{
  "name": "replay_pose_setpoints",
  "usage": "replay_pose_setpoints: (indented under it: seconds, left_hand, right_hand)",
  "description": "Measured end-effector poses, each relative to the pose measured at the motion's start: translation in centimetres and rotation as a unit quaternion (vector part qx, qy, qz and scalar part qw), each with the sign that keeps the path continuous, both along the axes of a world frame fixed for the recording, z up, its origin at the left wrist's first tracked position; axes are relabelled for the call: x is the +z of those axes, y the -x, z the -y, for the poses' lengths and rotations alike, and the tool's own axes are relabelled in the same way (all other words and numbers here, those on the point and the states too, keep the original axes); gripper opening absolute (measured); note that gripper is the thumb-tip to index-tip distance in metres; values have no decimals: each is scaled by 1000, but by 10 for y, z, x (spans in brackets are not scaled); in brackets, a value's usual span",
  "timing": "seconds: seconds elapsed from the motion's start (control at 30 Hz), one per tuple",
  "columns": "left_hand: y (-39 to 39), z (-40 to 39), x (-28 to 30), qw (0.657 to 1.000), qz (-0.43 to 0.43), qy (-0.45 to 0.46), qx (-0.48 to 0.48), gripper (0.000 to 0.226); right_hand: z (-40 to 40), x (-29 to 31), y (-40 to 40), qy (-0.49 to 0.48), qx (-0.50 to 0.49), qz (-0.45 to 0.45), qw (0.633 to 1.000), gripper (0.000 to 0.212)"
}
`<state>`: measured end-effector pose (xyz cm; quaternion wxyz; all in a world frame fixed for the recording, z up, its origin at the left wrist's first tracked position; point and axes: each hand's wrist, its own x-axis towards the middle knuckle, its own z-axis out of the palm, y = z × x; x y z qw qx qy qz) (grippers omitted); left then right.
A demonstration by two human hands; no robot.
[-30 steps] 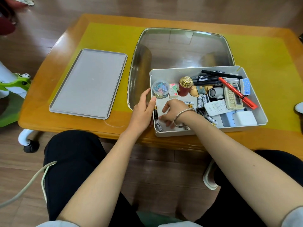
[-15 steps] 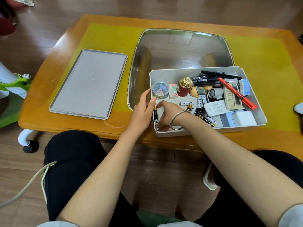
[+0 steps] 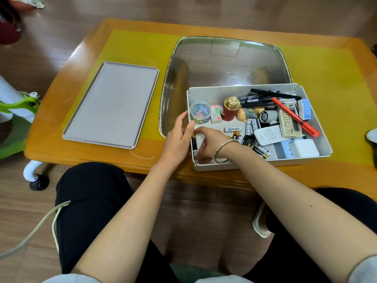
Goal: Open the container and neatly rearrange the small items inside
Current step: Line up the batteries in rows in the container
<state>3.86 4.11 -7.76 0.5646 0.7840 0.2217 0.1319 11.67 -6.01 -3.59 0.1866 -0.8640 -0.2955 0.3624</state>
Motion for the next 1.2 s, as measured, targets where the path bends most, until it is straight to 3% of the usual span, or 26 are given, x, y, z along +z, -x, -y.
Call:
replay_pose_setpoints:
  seconds: [0.23, 0.4, 0.5, 0.7, 0.9, 1.07, 1.2]
  left_hand:
    - [1, 0, 2, 1000, 6, 0, -3, 47]
    - [2, 0, 3, 1000, 9, -6, -4, 46]
    - [2, 1, 4, 1000, 11, 4, -9, 47]
    - [1, 1, 4, 1000, 12, 8, -7, 48]
    - [3, 1, 4, 1000, 17, 12, -5, 47]
    - [2, 2, 3, 1000, 19, 12, -1, 47]
    - [1, 2, 2, 1000, 18, 7, 2, 47]
  right_hand:
    - [11, 6, -3, -31, -19, -59, 998, 79]
    - [36, 24, -18, -119, -127, 15, 985, 31]
    - [54, 31, -31, -89, -155, 103, 979, 6]
    - [57, 25, -31, 74, -24, 170, 982, 10]
    - [49, 15, -21, 165, 15, 205, 965, 44]
    - [46, 9, -21, 193, 52, 211, 957, 21]
    - [44, 6, -22, 178, 42, 207, 961, 19]
